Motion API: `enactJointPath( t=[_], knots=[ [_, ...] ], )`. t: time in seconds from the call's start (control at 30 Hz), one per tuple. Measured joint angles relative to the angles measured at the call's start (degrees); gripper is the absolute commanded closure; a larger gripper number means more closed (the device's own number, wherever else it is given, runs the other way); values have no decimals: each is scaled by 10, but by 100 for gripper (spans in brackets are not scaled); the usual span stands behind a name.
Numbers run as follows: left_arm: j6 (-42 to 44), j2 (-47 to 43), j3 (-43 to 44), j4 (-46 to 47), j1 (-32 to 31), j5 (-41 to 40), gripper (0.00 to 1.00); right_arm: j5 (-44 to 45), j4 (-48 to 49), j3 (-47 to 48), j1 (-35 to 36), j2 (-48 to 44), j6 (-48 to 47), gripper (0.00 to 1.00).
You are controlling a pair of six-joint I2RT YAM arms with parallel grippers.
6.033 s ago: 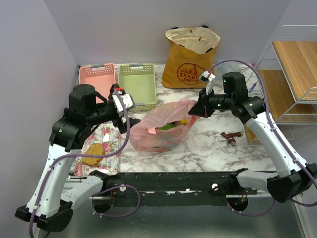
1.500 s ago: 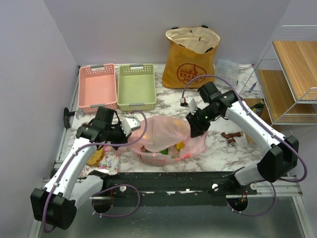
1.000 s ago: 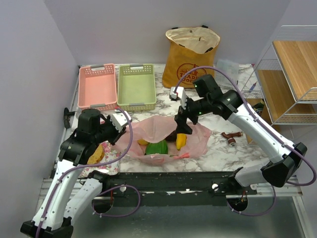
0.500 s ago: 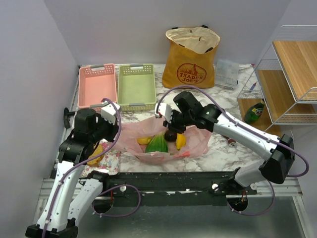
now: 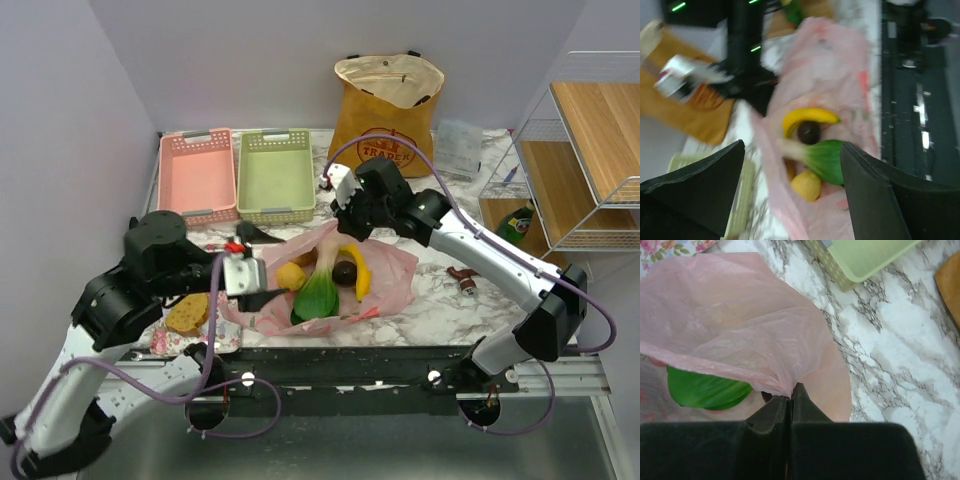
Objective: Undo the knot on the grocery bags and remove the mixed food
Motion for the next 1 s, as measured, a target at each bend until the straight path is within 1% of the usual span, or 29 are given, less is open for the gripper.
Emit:
enactJointPath(
  t=[0.07,0.1,0.13,0.2,0.27,0.3,0.33,0.37,0.43,0.5,0.57,0.63,0.7,0.73,0.8,0.9,0.97,1.0],
  knots=[
    [30,26,5,-10,-108,-7,22,-6,0,0,-19,3,19,99],
    [42,42,-6,-13,-155,-13,23,-9,-1,0,-27,4,28,99],
    [49,54,-19,-14,-182,-19,25,-10,-1,0,-35,5,35,99],
    [63,68,-78,-1,-228,-40,30,-13,-2,0,-50,5,47,99],
    [78,81,-148,6,-260,-66,41,-17,-2,-1,-65,2,58,99],
    [87,88,-186,5,-273,-79,51,-19,-1,-3,-72,-2,62,99],
    [95,98,-219,2,-285,-89,58,-21,-2,-7,-78,-8,66,99],
    [104,107,-249,0,-290,-99,65,-23,-2,-12,-85,-15,69,99],
    [122,123,-288,-11,-297,-115,76,-29,-6,-24,-96,-34,74,99],
    [144,124,-316,-21,-302,-122,81,-39,-11,-34,-105,-54,76,99],
    [169,107,-346,-28,-310,-128,82,-54,-13,-44,-109,-74,76,99],
    [204,73,-393,-40,-316,-143,76,-76,-15,-58,-110,-93,75,99],
    [232,40,-428,-57,-316,-158,57,-110,-22,-74,-110,-108,75,99],
    [243,24,-440,-67,-316,-167,44,-128,-26,-82,-110,-114,75,99],
    [253,-11,-447,-85,-316,-179,31,-168,-33,-99,-110,-118,75,99],
    [223,-61,-410,-101,-303,-171,20,-218,-43,-117,-110,-121,73,99],
    [181,-91,-359,-97,-289,-155,18,-244,-45,-127,-108,-121,70,99],
    [167,-103,-342,-93,-285,-150,19,-254,-45,-131,-108,-121,69,99]
  ],
)
